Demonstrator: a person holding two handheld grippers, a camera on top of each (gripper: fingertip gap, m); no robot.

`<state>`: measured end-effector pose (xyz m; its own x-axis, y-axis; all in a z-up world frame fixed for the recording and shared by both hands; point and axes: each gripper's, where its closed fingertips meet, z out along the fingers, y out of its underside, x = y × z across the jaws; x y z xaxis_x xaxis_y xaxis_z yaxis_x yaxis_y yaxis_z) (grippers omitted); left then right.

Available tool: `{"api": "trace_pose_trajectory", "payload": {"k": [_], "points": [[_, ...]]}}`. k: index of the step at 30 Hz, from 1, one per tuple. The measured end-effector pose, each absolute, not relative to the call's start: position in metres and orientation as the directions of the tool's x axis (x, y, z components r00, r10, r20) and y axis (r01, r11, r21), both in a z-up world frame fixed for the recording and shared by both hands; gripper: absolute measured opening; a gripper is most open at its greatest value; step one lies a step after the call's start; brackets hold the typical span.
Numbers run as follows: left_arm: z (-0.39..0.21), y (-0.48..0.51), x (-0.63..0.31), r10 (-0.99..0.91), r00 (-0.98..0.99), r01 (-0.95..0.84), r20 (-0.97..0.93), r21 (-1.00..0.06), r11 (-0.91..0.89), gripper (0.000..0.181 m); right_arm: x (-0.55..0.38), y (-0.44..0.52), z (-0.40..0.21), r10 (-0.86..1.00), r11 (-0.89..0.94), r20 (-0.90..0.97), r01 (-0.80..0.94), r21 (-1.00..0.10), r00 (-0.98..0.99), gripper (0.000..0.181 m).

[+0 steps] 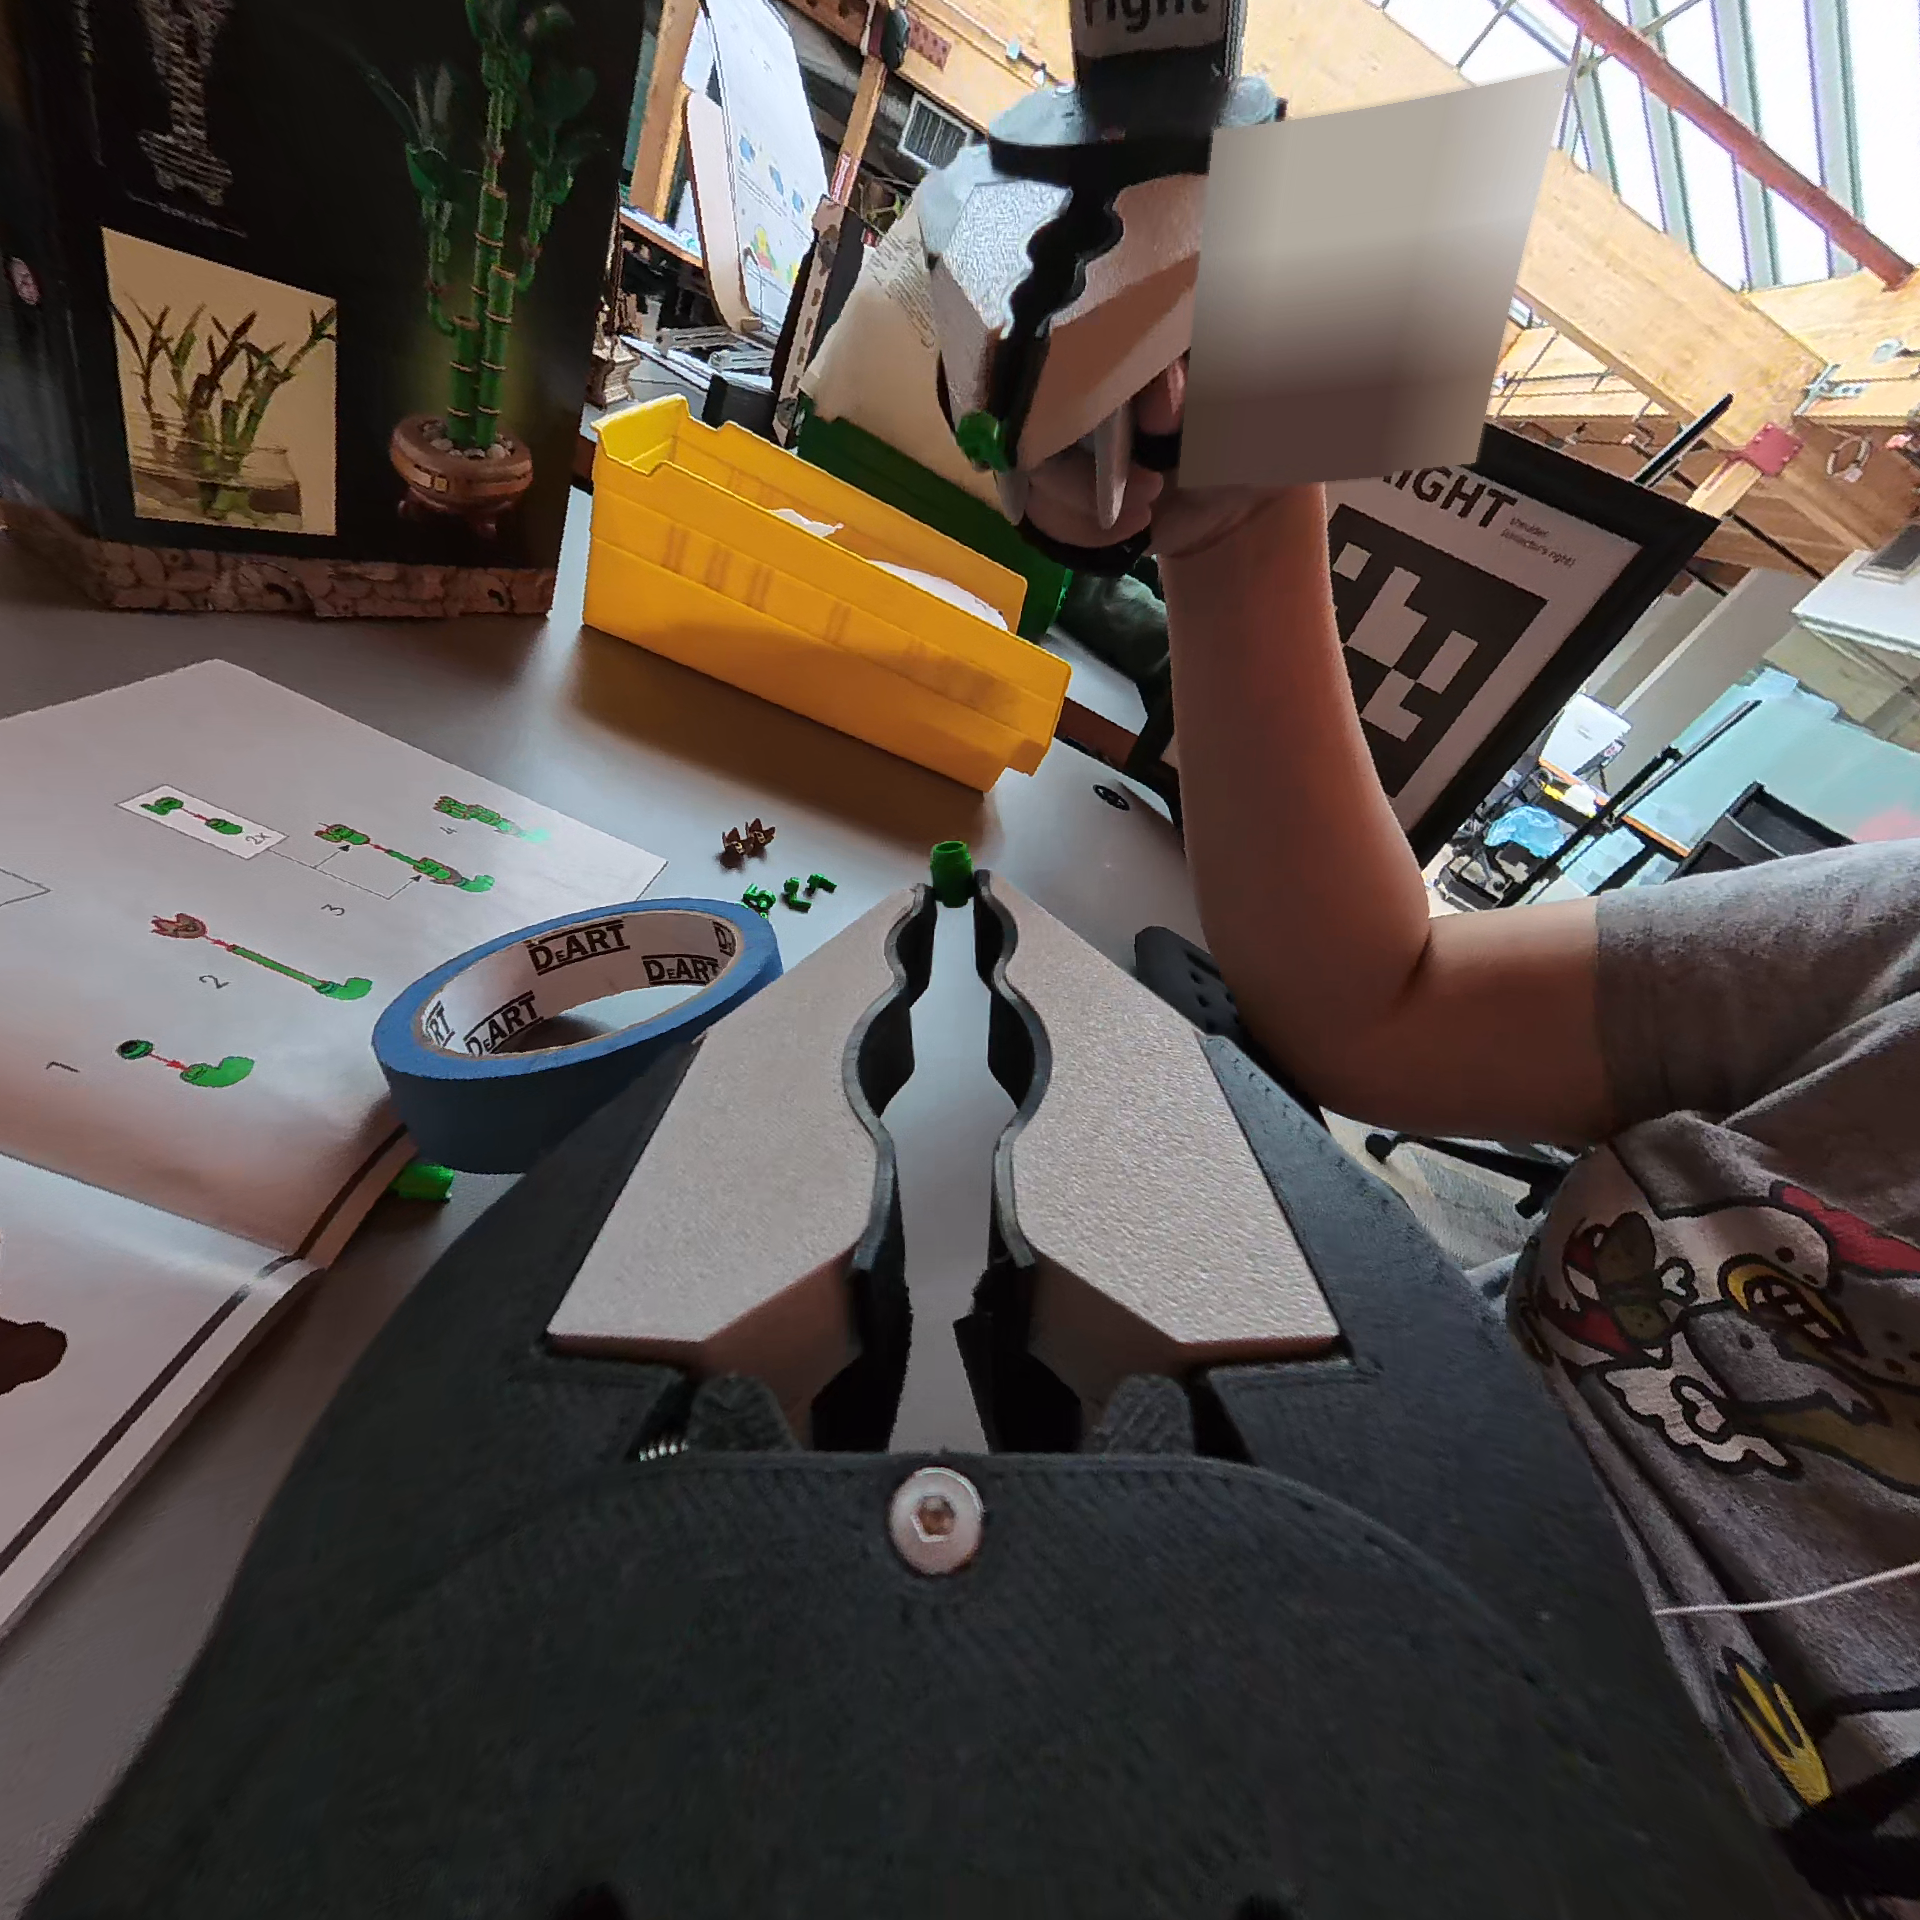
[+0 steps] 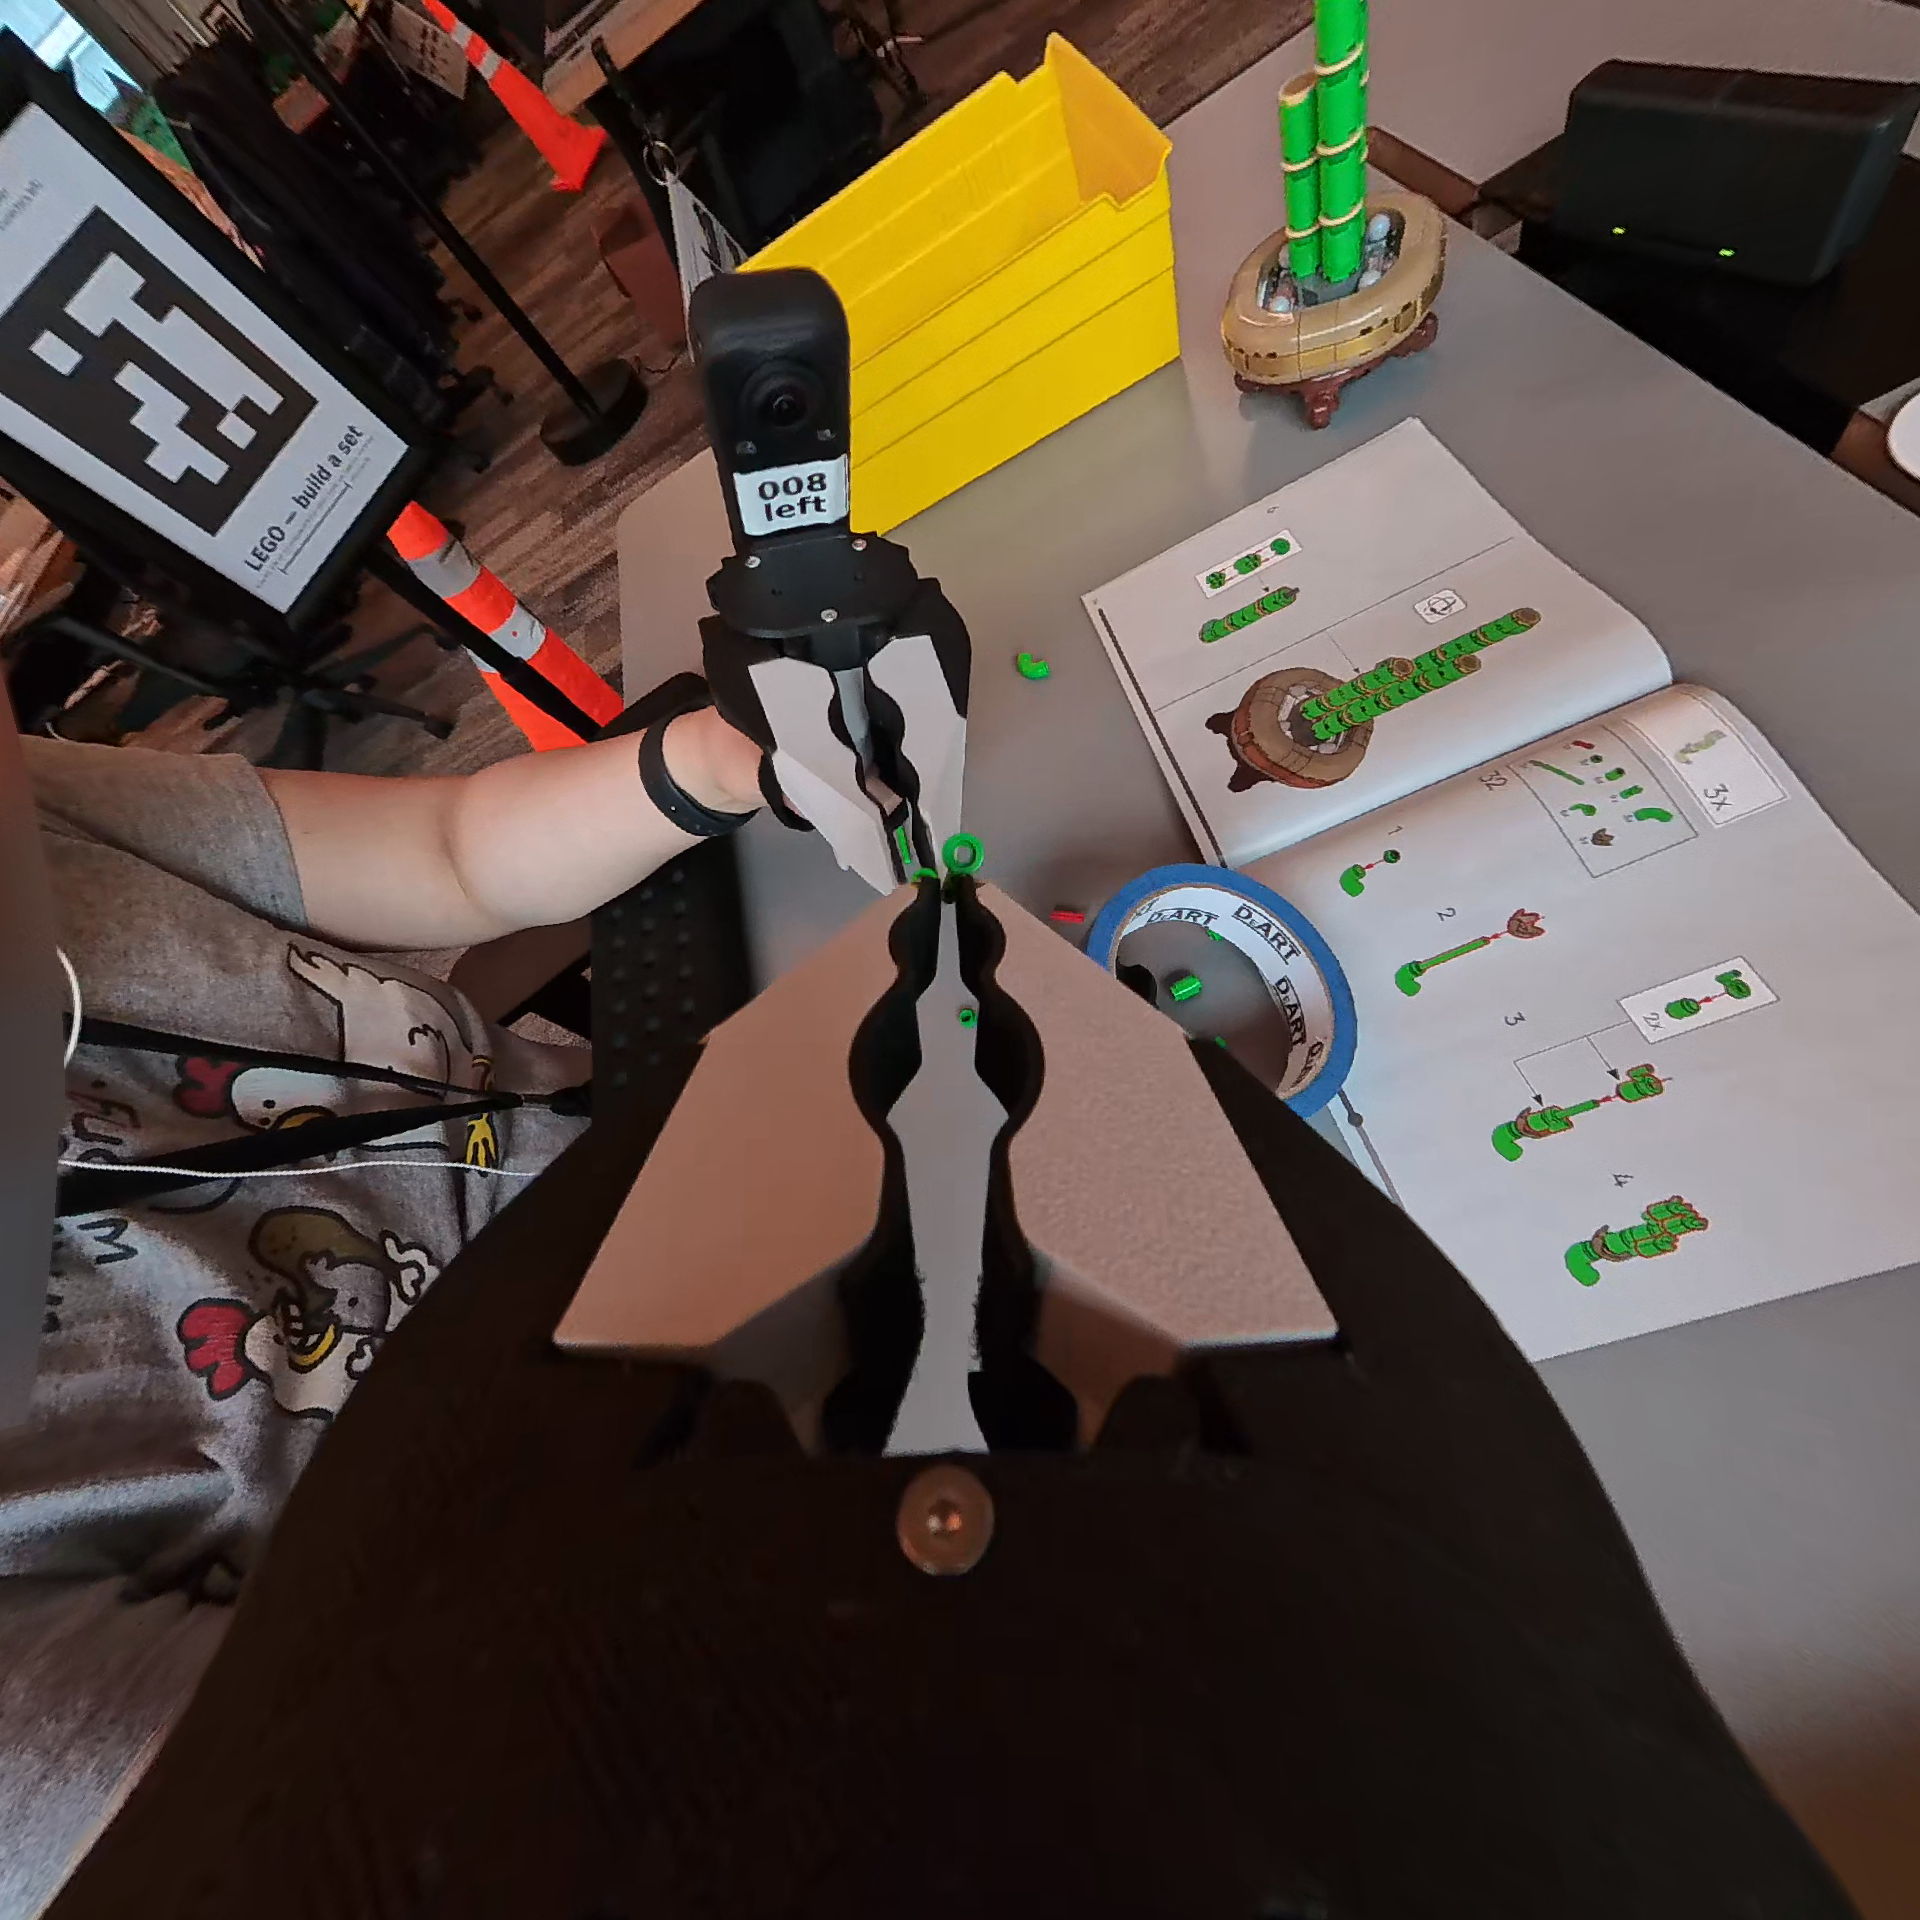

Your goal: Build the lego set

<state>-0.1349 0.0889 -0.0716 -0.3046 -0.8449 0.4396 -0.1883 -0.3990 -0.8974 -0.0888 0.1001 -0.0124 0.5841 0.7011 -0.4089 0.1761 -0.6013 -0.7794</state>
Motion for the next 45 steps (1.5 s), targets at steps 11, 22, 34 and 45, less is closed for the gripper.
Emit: {"api": "trace_pose_trajectory", "payload": {"k": [11,22,34,45], "points": [[-0.068,0.095,-0.138,-0.853,-0.288,-0.177,0.436,-0.899,-0.4,0.005,-0.098,0.111,-0.007,0.689,-0.57,-0.355,0.17,-0.804,0.632,0.001],[-0.07,0.092,-0.138,-0.865,-0.29,-0.192,0.41,-0.91,-0.367,0.005,-0.111,0.101,-0.018,0.698,-0.615,-0.385,0.23,-0.754,0.605,0.001],[-0.072,0.091,-0.138,-0.869,-0.288,-0.203,0.401,-0.913,-0.354,0.005,-0.114,0.1,-0.026,0.696,-0.634,-0.401,0.248,-0.732,0.595,0.001],[-0.071,0.091,-0.139,-0.869,-0.289,-0.199,0.402,-0.913,-0.357,0.005,-0.113,0.098,-0.032,0.69,-0.652,-0.413,0.263,-0.711,0.594,0.001]]}}
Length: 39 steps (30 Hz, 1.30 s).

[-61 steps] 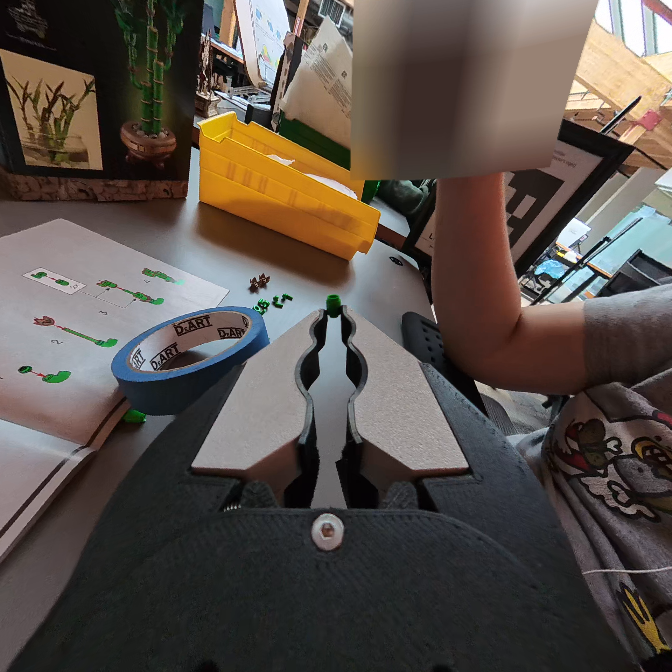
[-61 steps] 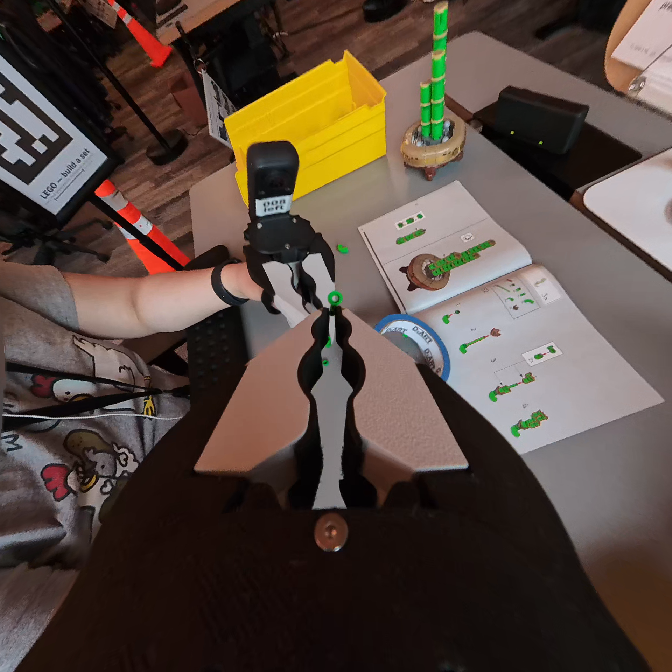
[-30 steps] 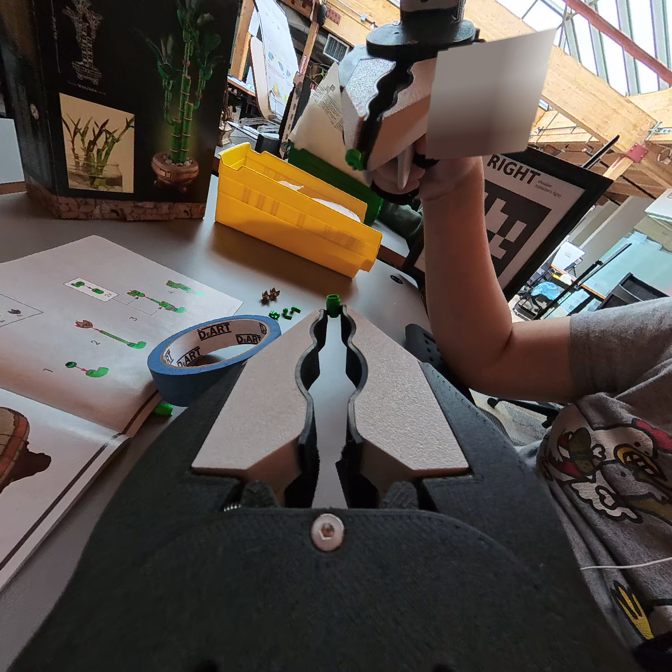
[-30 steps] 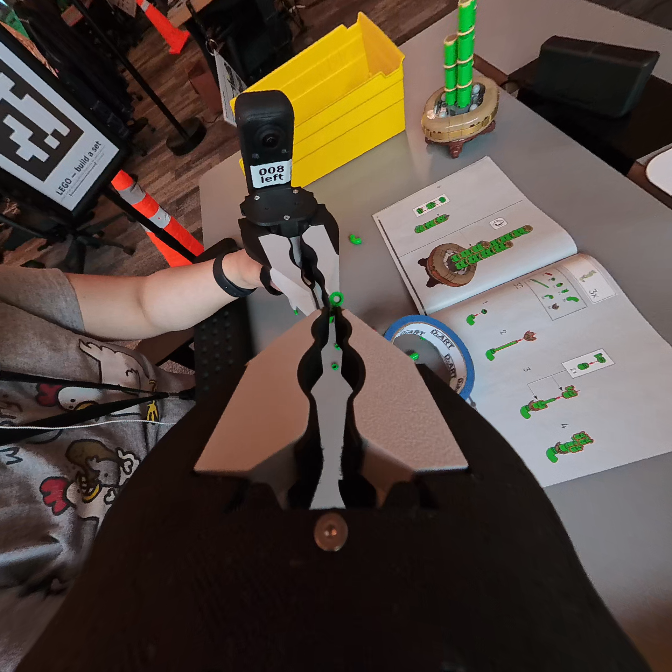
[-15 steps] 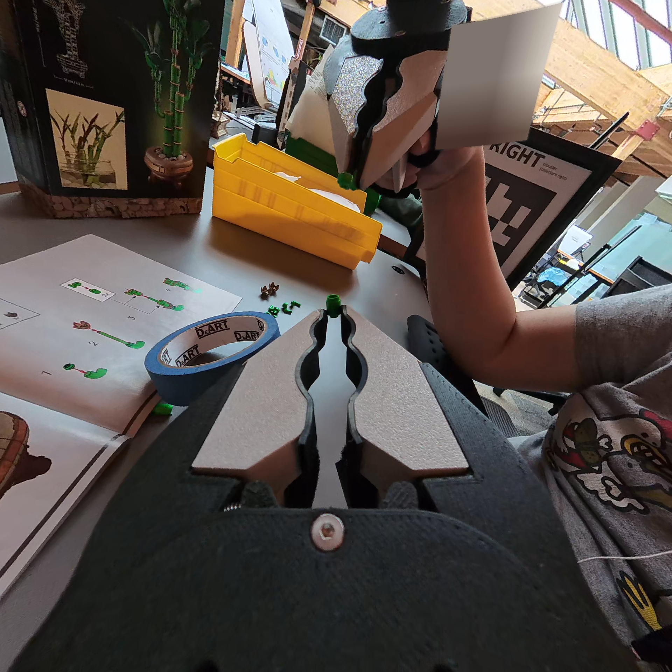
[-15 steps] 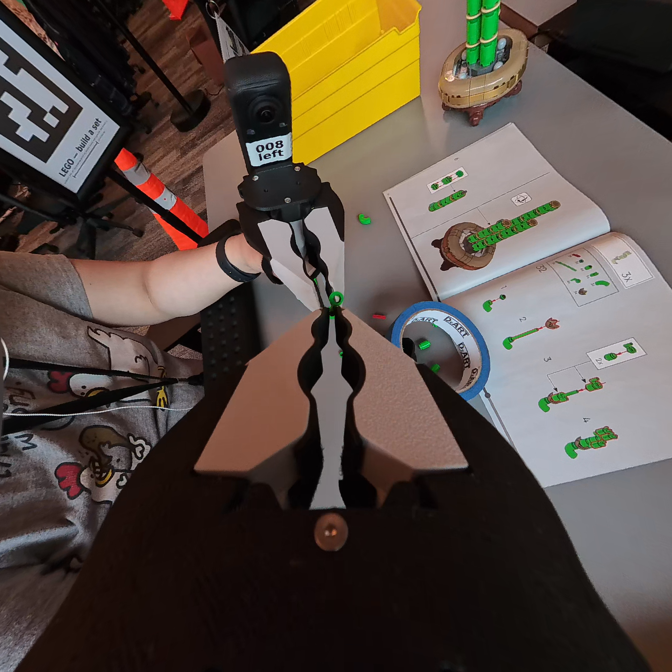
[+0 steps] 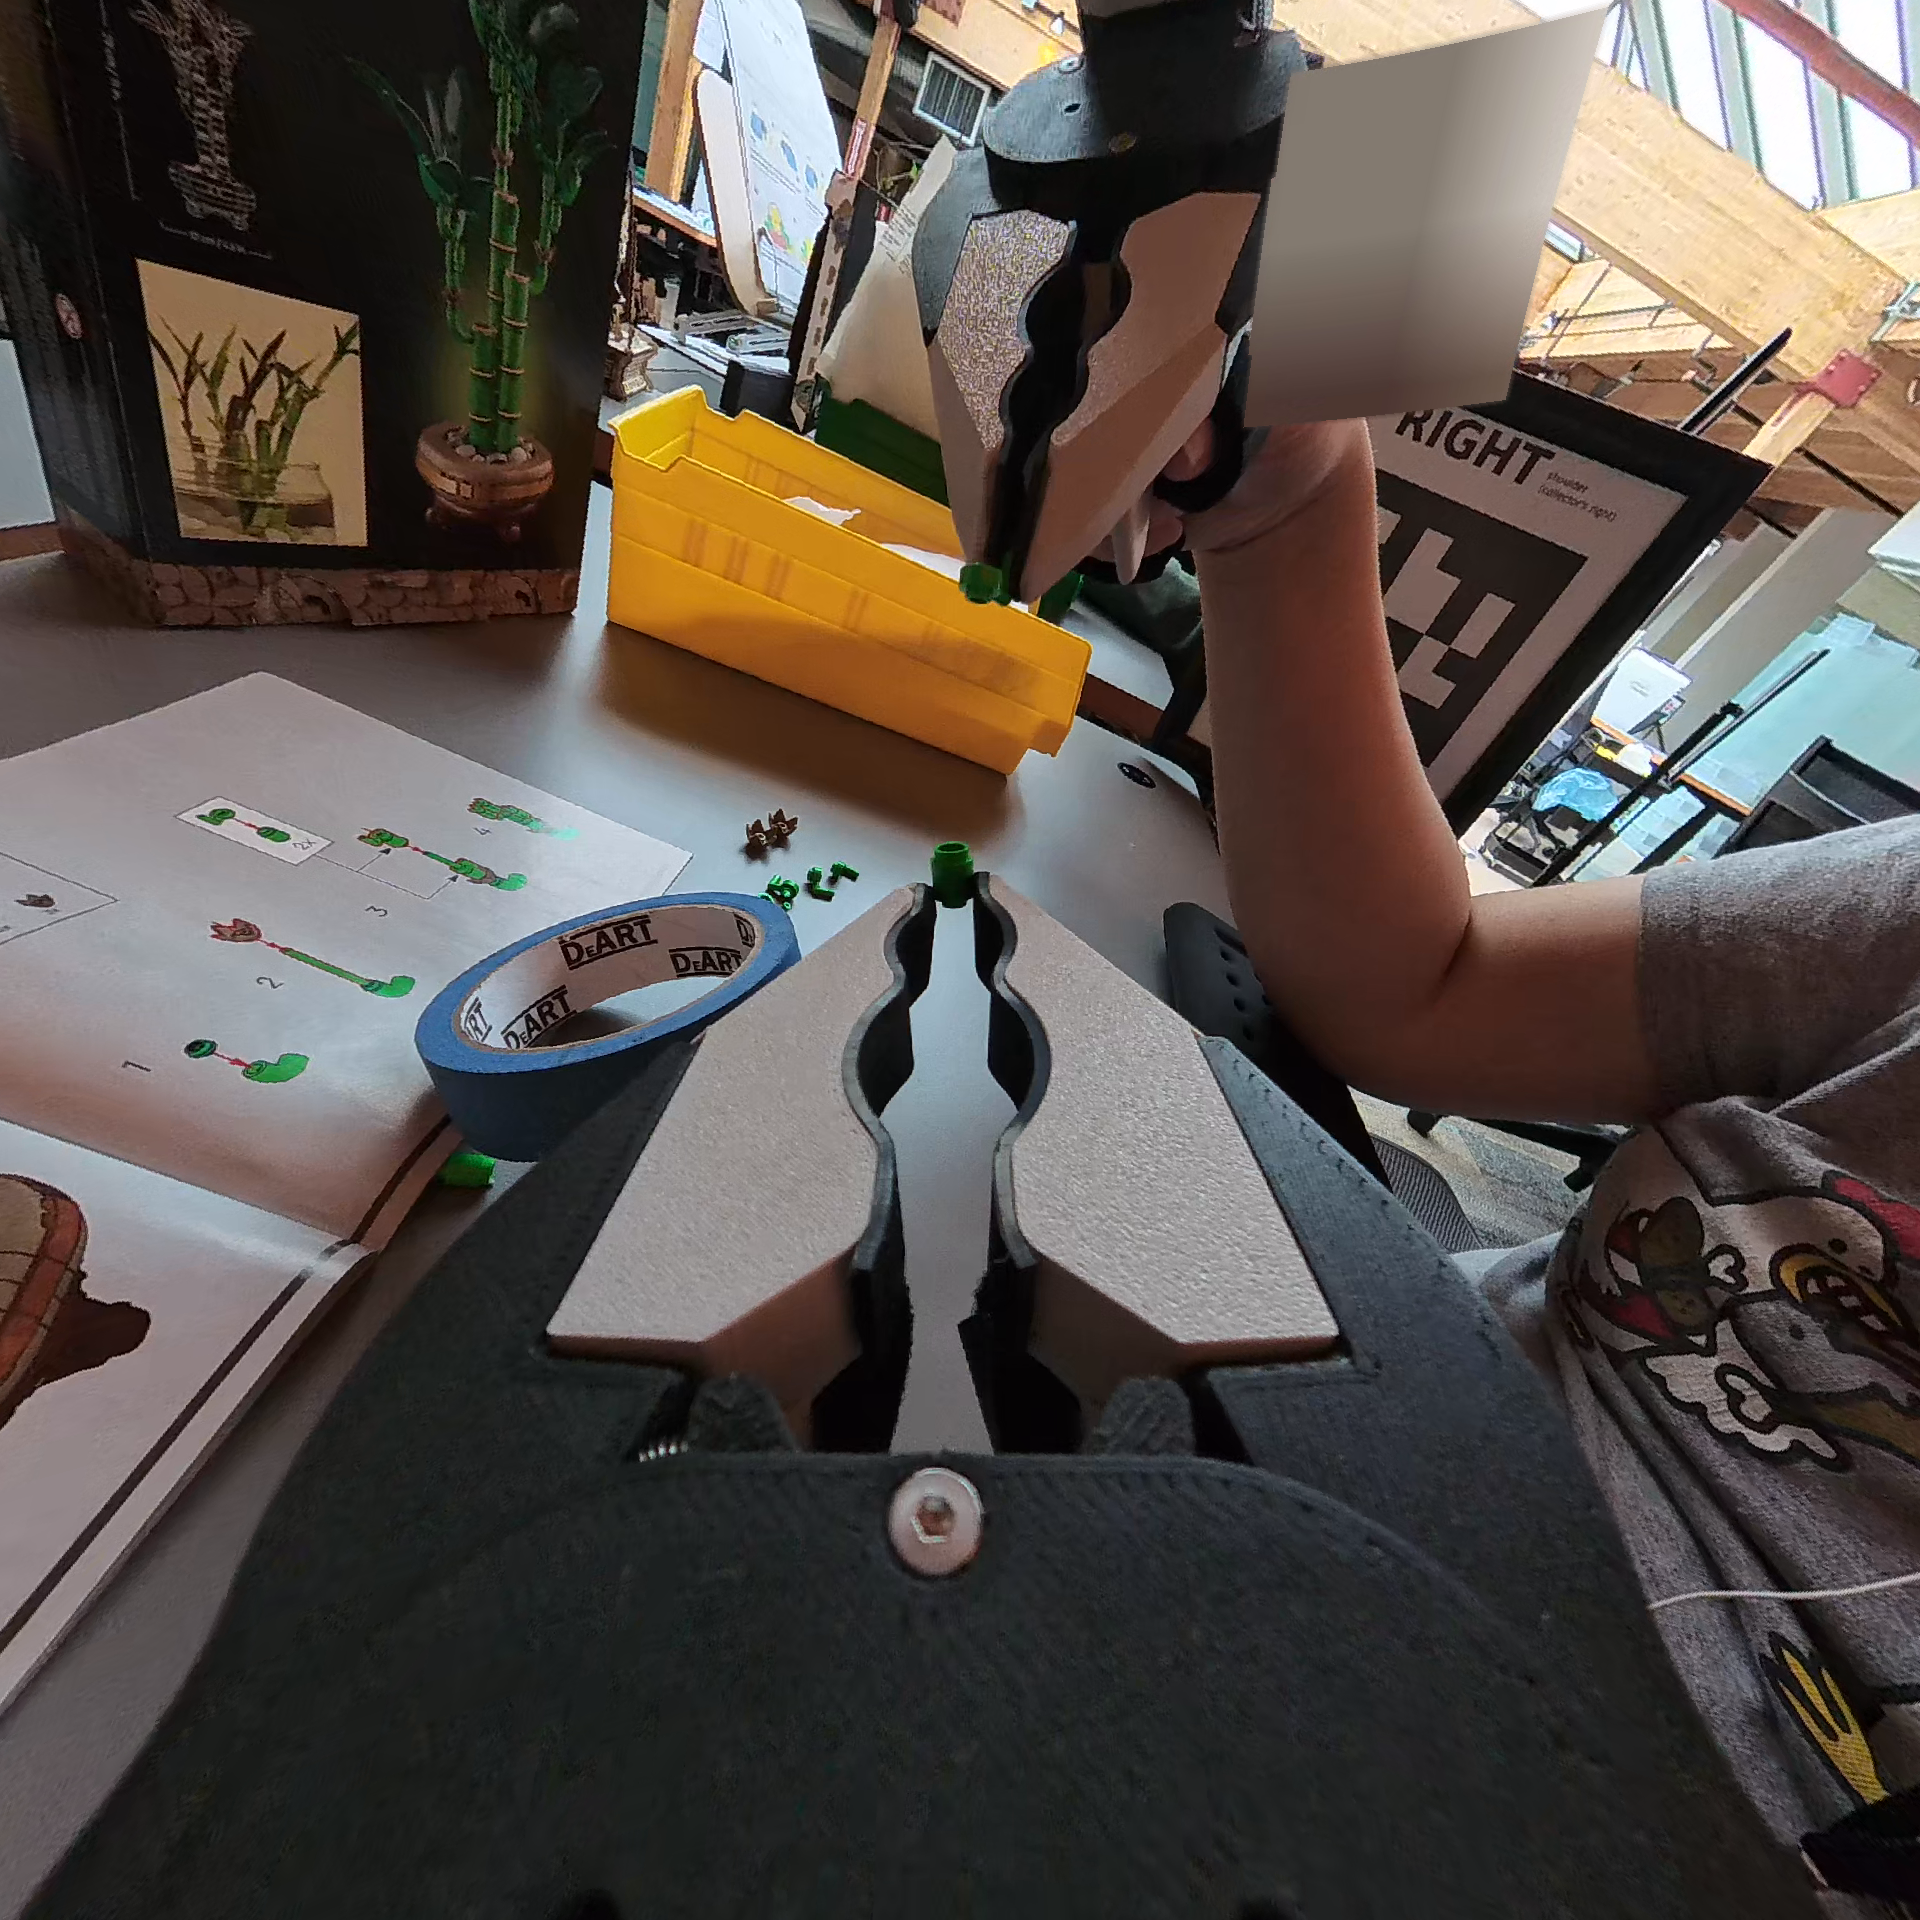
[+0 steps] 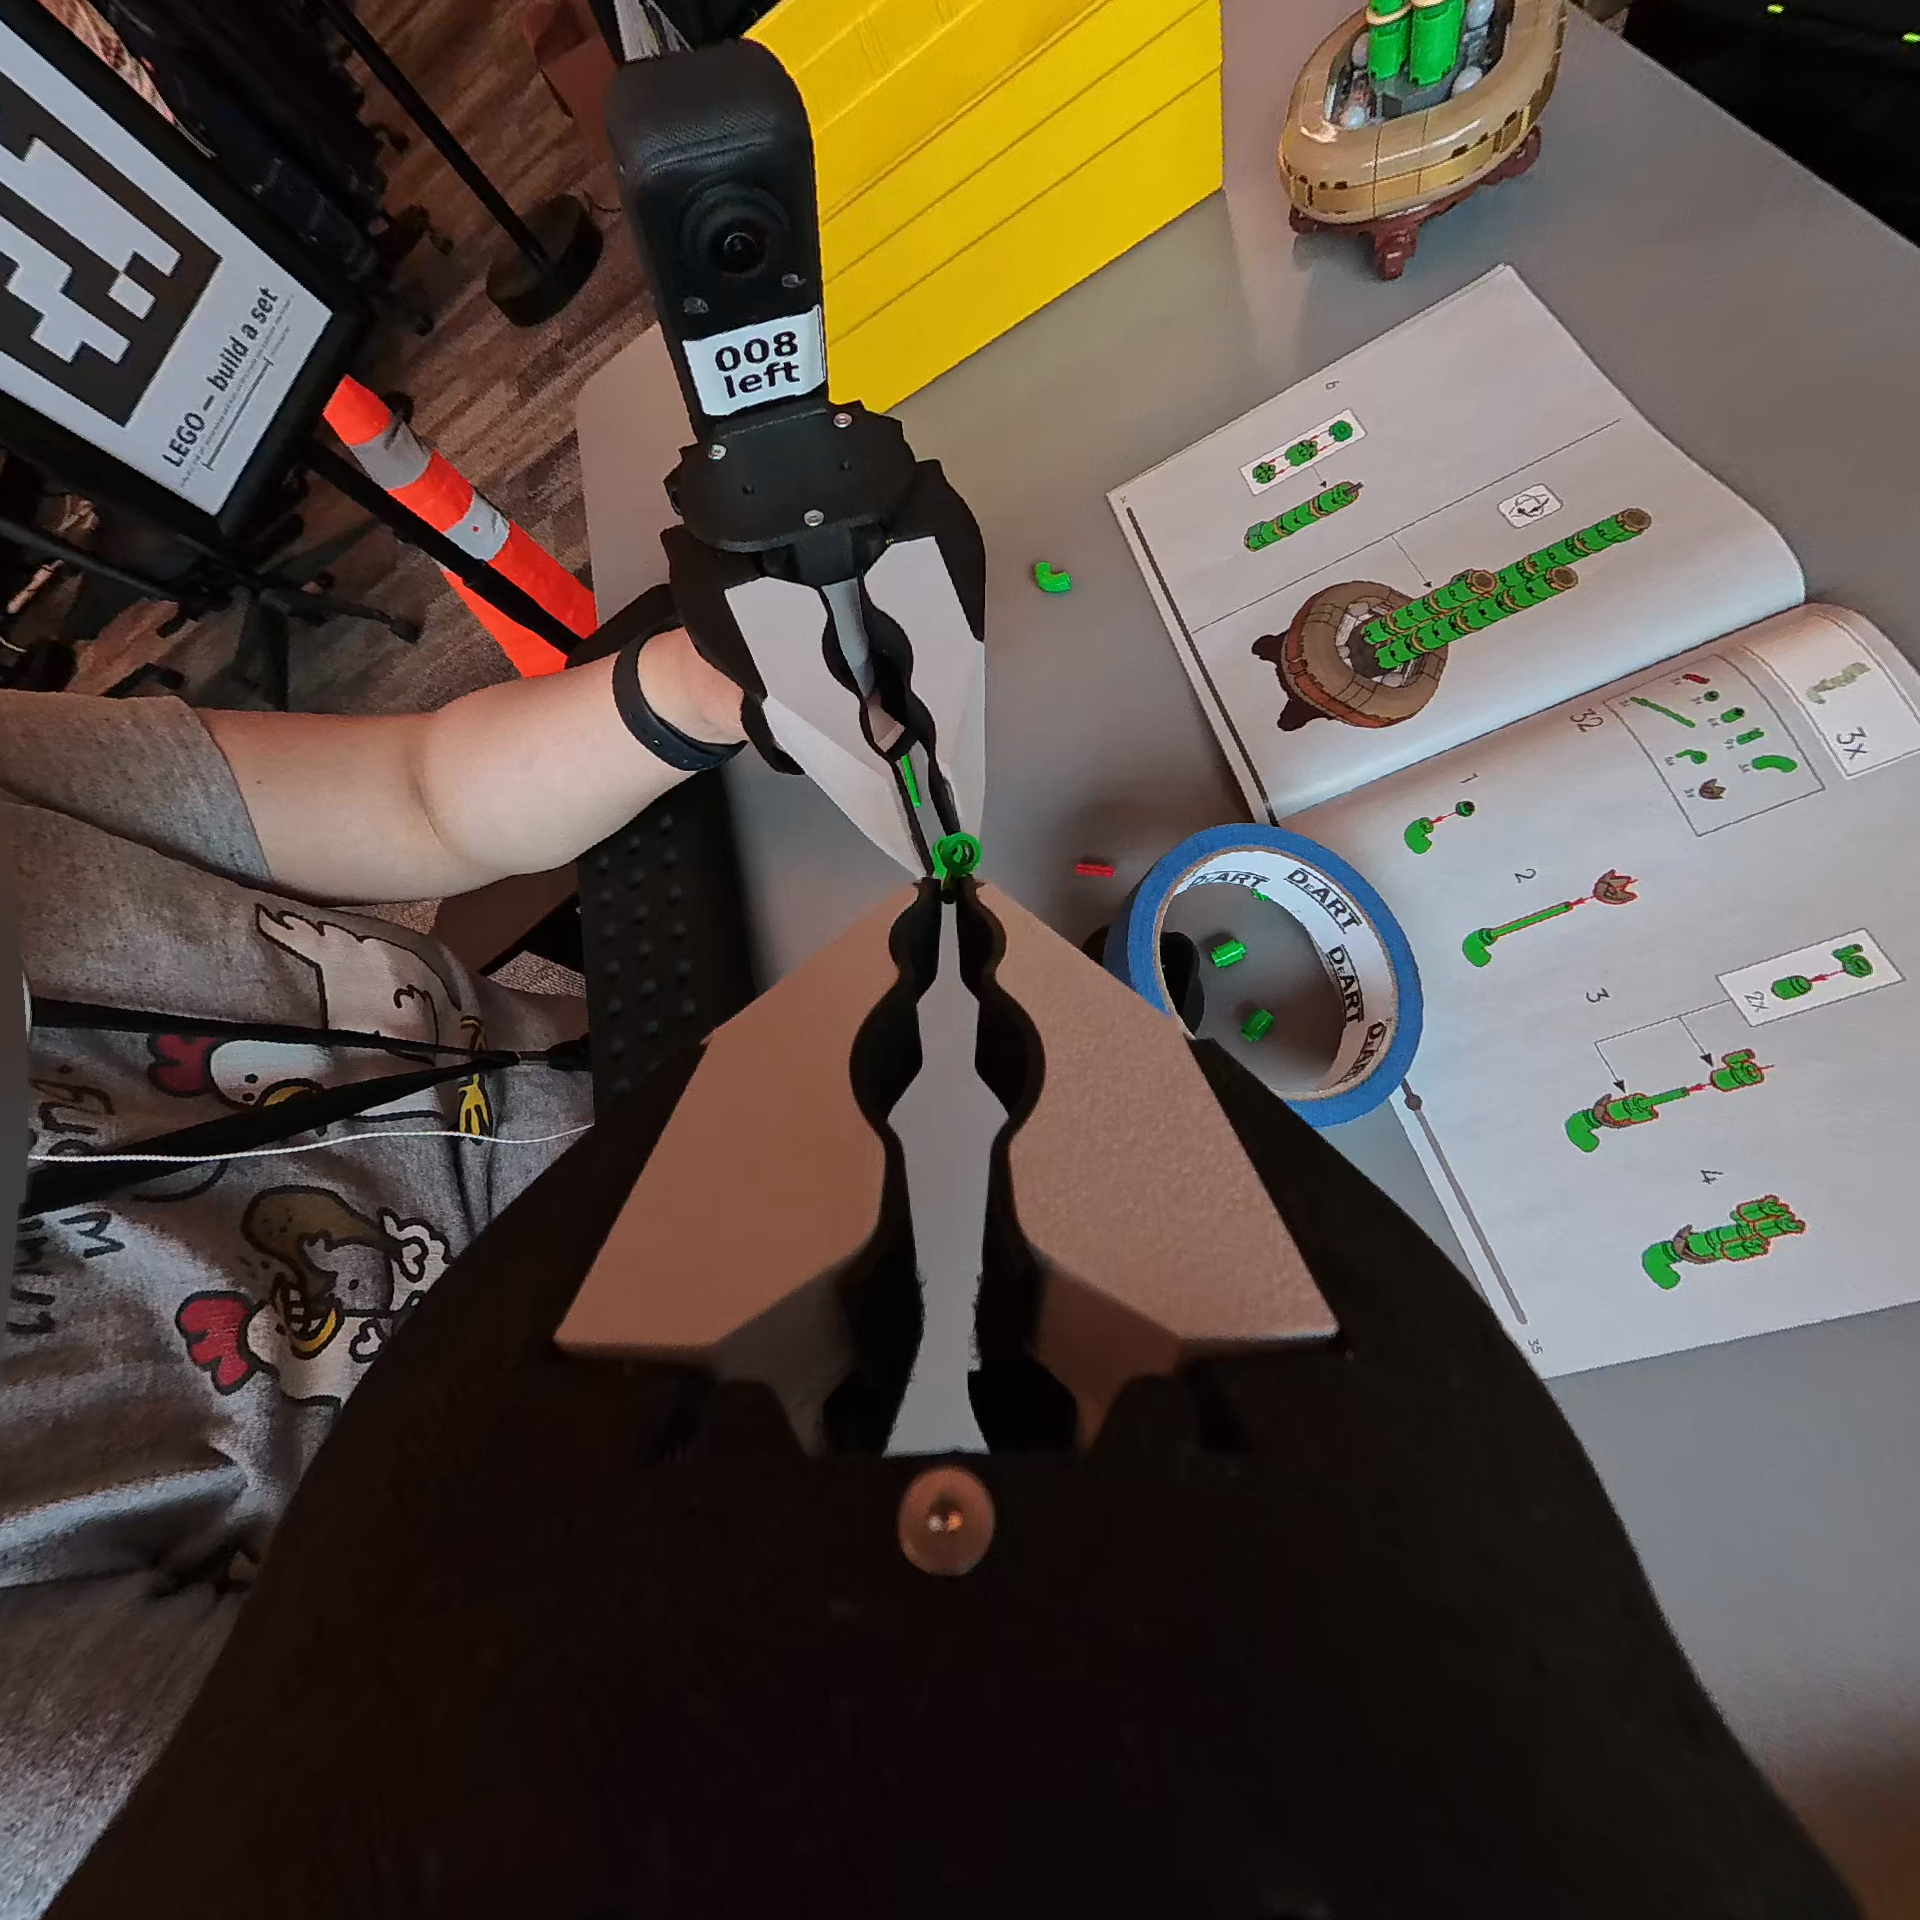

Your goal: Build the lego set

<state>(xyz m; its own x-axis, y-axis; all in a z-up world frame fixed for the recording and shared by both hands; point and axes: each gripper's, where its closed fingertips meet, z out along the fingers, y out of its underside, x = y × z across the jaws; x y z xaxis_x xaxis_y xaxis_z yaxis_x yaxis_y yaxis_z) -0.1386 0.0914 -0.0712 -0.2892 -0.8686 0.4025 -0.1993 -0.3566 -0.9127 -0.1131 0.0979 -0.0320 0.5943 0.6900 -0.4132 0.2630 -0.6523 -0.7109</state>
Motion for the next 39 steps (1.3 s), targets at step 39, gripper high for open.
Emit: {"api": "trace_pose_trajectory", "payload": {"k": [39], "points": [[-0.073,0.086,-0.139,-0.871,-0.304,-0.225,0.387,-0.917,-0.329,0.005,-0.107,0.091,-0.037,0.694,-0.661,-0.433,0.273,-0.699,0.575,0.001]]}}
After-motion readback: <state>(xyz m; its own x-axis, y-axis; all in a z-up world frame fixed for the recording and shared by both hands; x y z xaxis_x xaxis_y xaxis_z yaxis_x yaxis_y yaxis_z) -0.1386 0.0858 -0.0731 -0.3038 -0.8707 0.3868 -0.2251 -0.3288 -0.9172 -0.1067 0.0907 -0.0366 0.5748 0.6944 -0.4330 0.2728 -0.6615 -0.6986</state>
